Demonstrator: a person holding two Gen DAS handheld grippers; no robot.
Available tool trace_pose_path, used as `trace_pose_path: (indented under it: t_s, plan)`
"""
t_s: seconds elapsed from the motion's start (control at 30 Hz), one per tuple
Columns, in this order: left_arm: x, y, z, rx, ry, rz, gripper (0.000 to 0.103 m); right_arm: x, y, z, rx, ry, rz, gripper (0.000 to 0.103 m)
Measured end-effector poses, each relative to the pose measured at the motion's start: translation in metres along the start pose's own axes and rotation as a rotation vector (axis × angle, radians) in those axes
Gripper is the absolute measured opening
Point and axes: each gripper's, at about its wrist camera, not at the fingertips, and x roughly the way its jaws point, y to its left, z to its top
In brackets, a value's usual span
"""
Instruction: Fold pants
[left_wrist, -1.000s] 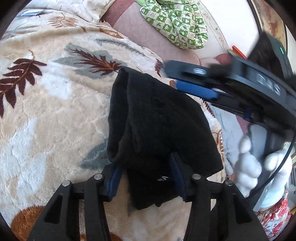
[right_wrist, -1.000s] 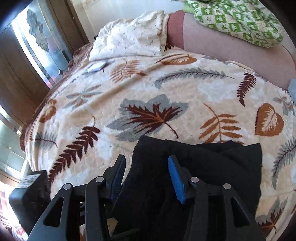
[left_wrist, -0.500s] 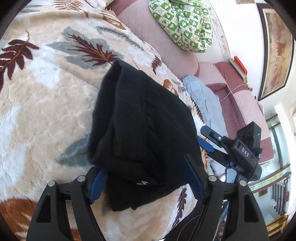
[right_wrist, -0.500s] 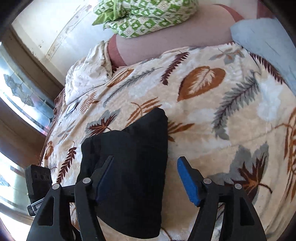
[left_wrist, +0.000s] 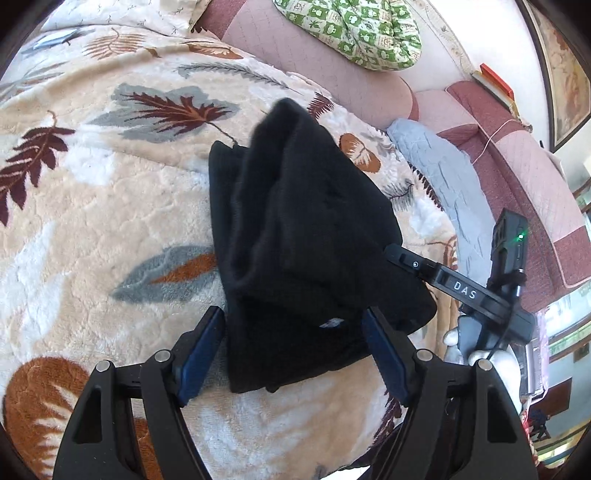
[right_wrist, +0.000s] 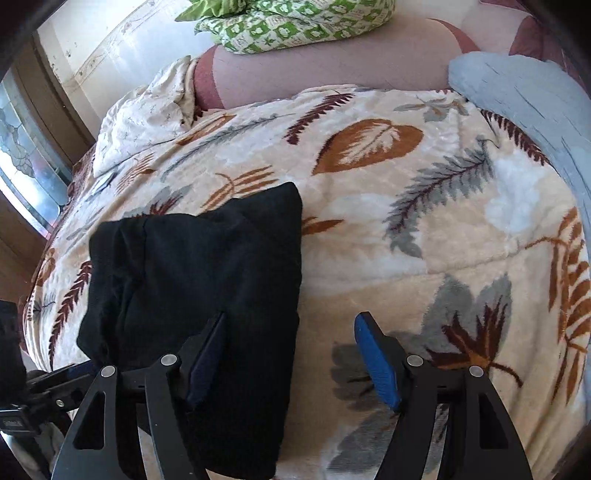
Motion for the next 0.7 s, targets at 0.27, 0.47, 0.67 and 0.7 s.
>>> trace_pose_path:
  t_s: [0.27,0.47,0.67,0.7]
  plan:
    - [-0.001,0.037,0.021,-0.172,0.009,-0.208,0.076,-0.005,-0.020,0.006,0.139,0.002,0.236,0.076]
    - [0.026,0.039,0.032,-0.206,0.062,-0.254,0.086,0.013,-0.006,0.013,0.127,0.040,0.341,0.076]
    - [0.047,0.014,0.041,-0.114,0.065,-0.199,0.103,0.044,-0.002,0.016,0.177,0.115,0.458,0.078]
    - [0.050,0.008,0.041,-0.093,0.060,-0.175,0.103,0.046,-0.002,0.016,0.191,0.115,0.466,0.078]
